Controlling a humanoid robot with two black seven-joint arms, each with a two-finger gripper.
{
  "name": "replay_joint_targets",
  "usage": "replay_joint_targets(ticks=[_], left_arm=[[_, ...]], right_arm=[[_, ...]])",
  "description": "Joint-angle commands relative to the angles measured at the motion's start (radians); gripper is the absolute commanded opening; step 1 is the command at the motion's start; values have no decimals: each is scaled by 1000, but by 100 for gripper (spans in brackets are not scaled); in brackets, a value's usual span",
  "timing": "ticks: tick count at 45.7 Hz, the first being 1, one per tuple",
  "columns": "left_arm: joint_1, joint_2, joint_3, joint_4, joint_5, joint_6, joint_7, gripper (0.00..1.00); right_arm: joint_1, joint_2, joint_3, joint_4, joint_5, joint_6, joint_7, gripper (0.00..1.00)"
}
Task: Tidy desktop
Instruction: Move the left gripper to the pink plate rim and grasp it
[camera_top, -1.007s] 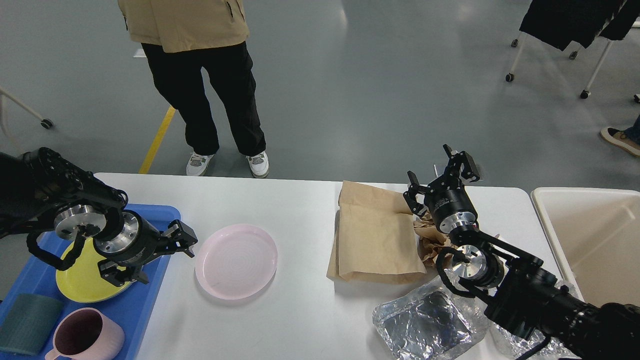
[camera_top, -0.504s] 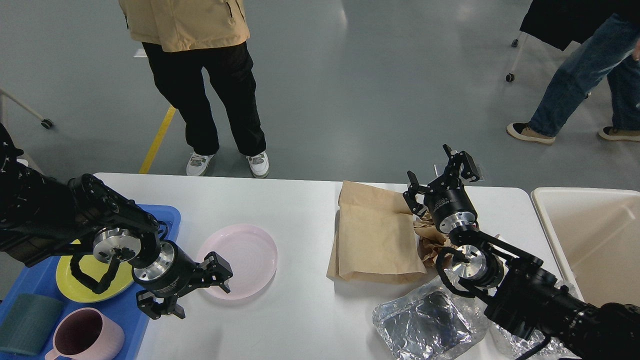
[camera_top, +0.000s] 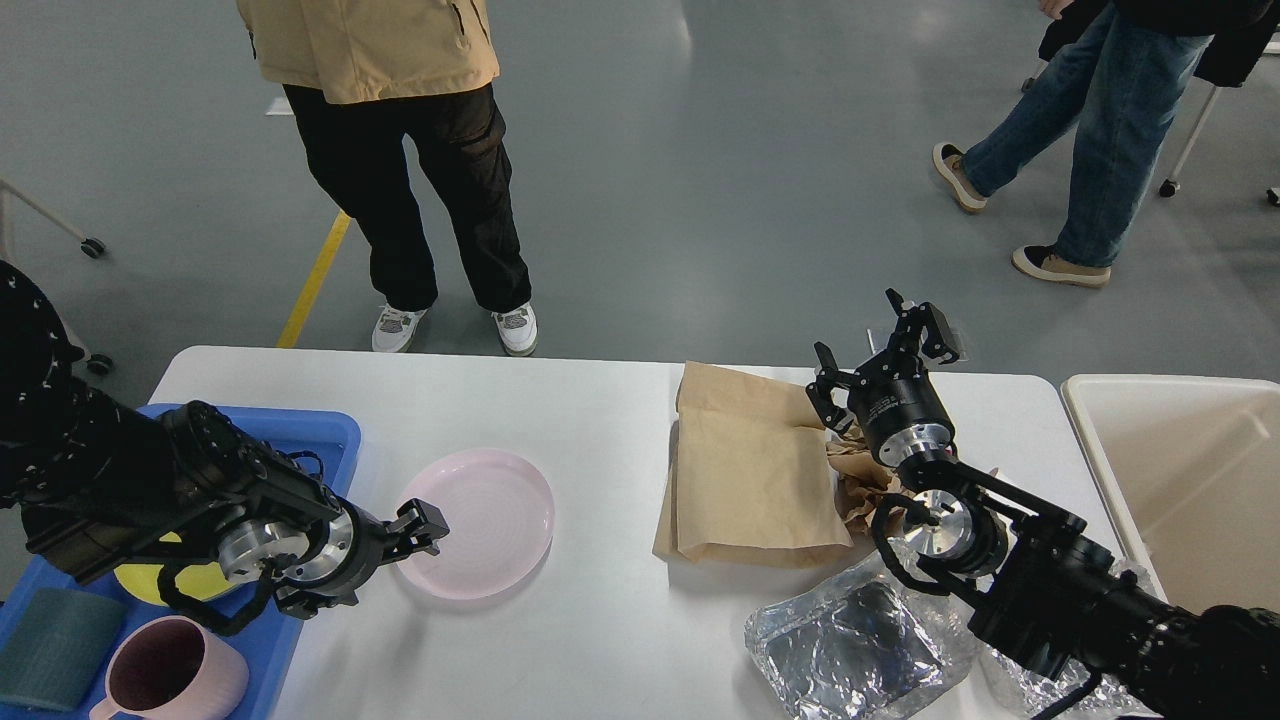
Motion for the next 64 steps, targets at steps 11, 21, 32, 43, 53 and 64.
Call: replay_joint_targets(ticks=[11,21,32,43,53,64], left_arm=[[99,0,-101,20,-7,137,-2,96],[115,-2,-112,56,-36,134,-2,87],[142,-21,-112,59,-40,136,-2,73],[161,-26,-113,66,-40,139,-18,60],[162,-29,-113,68,-40,139,-65,40],[172,-35,-112,68,-40,139,-65,29]], right_arm=[[0,0,0,0,0,2,0,100],[0,0,0,0,0,0,0,100],[0,0,0,0,0,0,0,100],[0,0,0,0,0,0,0,100],[0,0,0,0,0,0,-1,100],[0,0,0,0,0,0,0,100]])
